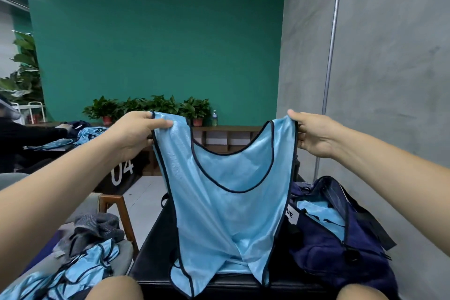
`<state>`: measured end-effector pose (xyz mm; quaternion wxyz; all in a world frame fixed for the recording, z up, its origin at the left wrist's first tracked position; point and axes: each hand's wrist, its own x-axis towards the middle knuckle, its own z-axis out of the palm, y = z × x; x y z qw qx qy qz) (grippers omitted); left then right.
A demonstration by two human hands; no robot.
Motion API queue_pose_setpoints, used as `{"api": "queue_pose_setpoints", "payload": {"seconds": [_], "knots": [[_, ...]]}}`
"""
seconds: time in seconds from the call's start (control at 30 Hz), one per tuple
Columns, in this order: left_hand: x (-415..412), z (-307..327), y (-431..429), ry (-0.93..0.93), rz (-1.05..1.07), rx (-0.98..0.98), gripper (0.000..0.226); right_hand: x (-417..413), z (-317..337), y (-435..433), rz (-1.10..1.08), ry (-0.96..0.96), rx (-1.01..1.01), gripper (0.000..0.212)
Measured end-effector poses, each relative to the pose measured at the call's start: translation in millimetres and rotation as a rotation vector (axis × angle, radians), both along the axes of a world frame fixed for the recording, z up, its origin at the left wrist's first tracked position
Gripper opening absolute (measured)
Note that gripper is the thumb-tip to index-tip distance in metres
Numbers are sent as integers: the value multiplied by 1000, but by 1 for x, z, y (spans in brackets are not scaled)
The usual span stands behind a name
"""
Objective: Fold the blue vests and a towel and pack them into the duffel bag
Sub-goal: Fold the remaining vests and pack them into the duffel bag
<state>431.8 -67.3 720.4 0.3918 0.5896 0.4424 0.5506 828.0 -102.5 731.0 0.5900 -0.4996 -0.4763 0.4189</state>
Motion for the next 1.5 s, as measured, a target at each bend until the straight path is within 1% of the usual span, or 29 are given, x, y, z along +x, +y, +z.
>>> {"api": "queue_pose_setpoints", "payload": {"seconds": [0.07,0.1,0.17,0.2,0.23,0.3,0.33,0.37,0.4,0.43,0.5,0.53,0.6,0.63,0.67,0.73,0.8,0.9,1.0,1.13,1.17,1.37,1.5], "knots": [[-8,4,2,-15,49,19,42,4,8,-3,-16,48,44,18],[-12,7,3,-33,69,32,42,6,13,-4,-24,70,63,18],[-17,12,3,-76,86,56,31,9,21,-6,-20,127,102,21],[-20,15,3,-101,71,61,30,9,26,-9,-8,150,123,22],[-23,18,2,-112,32,61,34,9,30,-12,10,158,148,22],[-31,24,0,-93,-98,56,43,11,37,-14,55,104,198,13],[-35,27,-1,-72,-153,55,43,13,40,-15,80,61,217,11],[-39,30,-1,-60,-190,56,42,15,43,-15,96,21,224,18],[-42,33,0,-60,-208,60,40,16,45,-14,102,-3,226,24],[-43,35,0,-69,-202,69,39,17,47,-13,97,-12,232,26],[-45,38,0,-77,-157,101,39,19,51,-13,77,-7,245,16],[-46,39,0,-78,-136,117,44,19,52,-13,67,10,251,13],[-47,42,-2,-72,-109,139,62,19,56,-13,49,41,269,13],[-48,43,-3,-65,-95,146,66,20,58,-13,41,56,281,13],[-49,45,-4,-62,-80,154,64,20,60,-14,34,74,294,12],[-49,50,-8,-76,-50,169,51,21,65,-14,18,106,314,10],[-49,55,-11,-93,-28,188,47,22,70,-16,5,123,325,10],[-46,63,-16,-110,-16,214,52,21,77,-20,-13,146,346,21],[-44,70,-21,-123,3,225,48,20,83,-23,-30,131,373,30],[-39,74,-27,-141,27,222,48,22,88,-25,-60,107,397,54],[-37,74,-29,-148,33,223,50,22,88,-25,-62,102,403,55],[-32,82,-31,-226,29,280,55,25,98,-30,-58,83,411,33],[-29,95,-36,-280,22,298,60,27,109,-36,-64,65,436,30]]}}
